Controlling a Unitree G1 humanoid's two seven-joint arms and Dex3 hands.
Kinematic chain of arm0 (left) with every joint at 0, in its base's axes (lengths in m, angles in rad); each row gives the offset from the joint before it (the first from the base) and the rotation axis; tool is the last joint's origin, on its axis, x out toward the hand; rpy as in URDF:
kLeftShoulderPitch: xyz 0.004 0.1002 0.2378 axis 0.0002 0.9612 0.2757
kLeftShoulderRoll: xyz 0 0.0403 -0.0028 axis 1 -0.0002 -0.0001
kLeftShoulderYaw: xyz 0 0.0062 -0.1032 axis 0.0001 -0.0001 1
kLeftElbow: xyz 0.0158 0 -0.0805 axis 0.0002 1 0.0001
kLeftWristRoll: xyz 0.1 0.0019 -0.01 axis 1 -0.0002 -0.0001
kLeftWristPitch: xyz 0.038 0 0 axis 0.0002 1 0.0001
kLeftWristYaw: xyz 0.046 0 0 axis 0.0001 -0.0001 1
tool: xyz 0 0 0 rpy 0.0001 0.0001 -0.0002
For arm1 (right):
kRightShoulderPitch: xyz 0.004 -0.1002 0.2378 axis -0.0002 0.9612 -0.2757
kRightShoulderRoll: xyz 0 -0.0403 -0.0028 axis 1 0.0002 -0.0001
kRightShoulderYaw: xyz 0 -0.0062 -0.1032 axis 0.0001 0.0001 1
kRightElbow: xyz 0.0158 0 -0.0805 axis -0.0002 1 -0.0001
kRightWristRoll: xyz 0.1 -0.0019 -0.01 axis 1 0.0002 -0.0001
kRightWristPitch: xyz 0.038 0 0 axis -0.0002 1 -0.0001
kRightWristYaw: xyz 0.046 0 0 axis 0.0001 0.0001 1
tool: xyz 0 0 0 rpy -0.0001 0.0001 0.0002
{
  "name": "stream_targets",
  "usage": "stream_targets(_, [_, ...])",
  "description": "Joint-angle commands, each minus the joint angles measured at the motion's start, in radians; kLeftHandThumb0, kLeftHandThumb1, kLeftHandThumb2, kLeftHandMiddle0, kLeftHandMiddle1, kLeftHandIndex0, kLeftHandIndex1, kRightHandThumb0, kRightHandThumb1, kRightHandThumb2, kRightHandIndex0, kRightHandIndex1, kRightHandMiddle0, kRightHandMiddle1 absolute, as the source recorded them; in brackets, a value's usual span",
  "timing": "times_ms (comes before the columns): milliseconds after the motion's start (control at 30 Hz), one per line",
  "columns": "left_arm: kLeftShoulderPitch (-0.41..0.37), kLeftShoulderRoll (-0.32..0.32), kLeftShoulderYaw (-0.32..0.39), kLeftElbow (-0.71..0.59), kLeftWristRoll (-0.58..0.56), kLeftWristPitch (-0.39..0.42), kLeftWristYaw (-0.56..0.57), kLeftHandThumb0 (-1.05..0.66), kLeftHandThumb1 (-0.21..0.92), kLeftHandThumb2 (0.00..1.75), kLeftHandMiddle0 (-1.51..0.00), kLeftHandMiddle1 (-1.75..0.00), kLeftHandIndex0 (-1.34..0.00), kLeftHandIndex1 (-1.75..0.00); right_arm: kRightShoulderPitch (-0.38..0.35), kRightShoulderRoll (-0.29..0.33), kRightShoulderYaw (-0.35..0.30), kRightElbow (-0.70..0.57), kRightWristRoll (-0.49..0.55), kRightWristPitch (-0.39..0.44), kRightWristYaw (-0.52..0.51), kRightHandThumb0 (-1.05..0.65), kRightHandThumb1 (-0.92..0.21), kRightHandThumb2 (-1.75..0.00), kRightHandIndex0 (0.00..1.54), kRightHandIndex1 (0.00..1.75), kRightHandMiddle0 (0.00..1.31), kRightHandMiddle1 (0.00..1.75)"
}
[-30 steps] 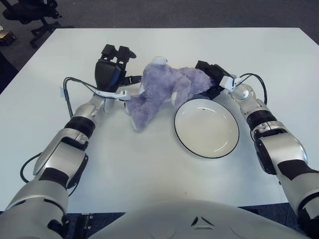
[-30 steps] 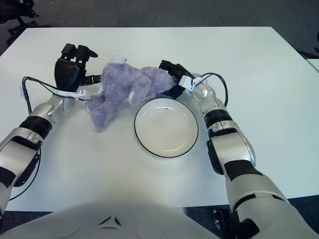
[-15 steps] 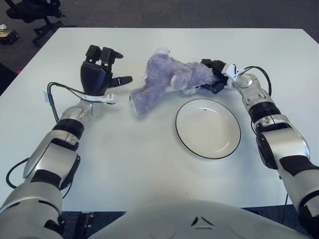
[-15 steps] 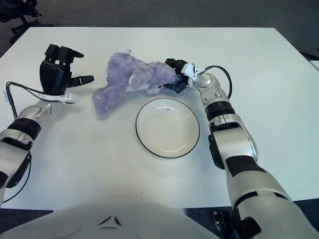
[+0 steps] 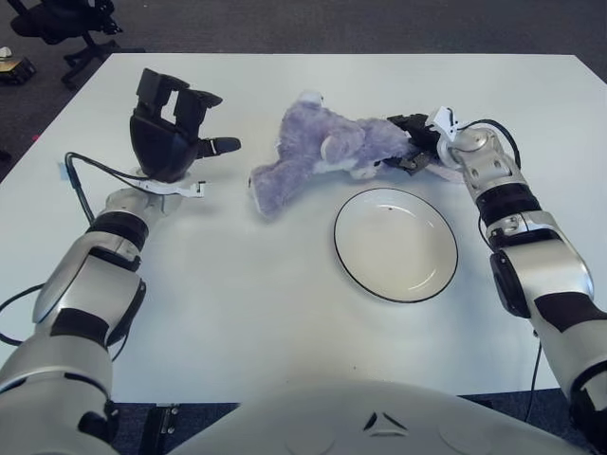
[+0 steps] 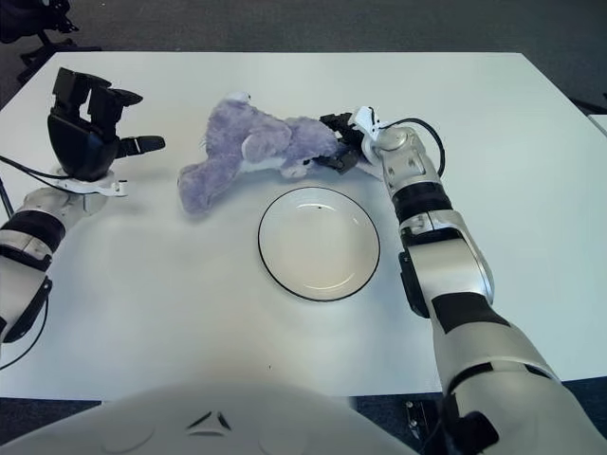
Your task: Put the doll into the plate.
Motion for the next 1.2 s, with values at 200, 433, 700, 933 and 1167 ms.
stream_targets(200, [-0.008,-0.007,-0.009,0.006,0.041,0.027,0.006,0.0,0.92,0.4,-0.31,-1.4,-0.28,-1.7,-0.081,-0.09,0.09,-0.031,-0.075,-0.212,0.109,0.44,-0.4,-1.2,0.54,1.75,0.72,1.75])
stream_targets(433, [-0.012,-0.015,-0.014,0.008,0.05,0.038,0.006,0.0,0.92,0.4,-0.3,-1.4,-0.28,-1.7,-0.098,-0.115,0.095,-0.035,-0.075,-0.262,0.144,0.0,-0.61,-0.62,0.91,1.75,0.77,1.75])
stream_targets(700, [-0.022,-0.024,-0.025,0.013,0.06,0.046,0.006,0.0,0.92,0.4,-0.3,-1.4,-0.29,-1.7,-0.139,-0.109,0.041,0.076,0.002,-0.321,0.24,-0.22,-0.78,-0.28,0.99,1.75,0.78,1.75])
stream_targets(933, [-0.035,-0.03,-0.048,0.021,0.067,0.048,0.006,0.0,0.92,0.4,-0.3,-1.41,-0.29,-1.7,-0.201,-0.096,-0.062,0.222,0.107,-0.132,0.368,-0.35,-0.89,-0.13,1.01,1.75,0.76,1.75])
stream_targets(1167, [-0.055,-0.039,-0.071,0.046,0.06,0.05,0.006,0.0,0.92,0.41,-0.29,-1.42,-0.27,-1.7,-0.241,-0.099,-0.081,0.241,0.105,-0.016,0.398,-0.45,-0.92,-0.25,1.03,1.75,0.71,1.75])
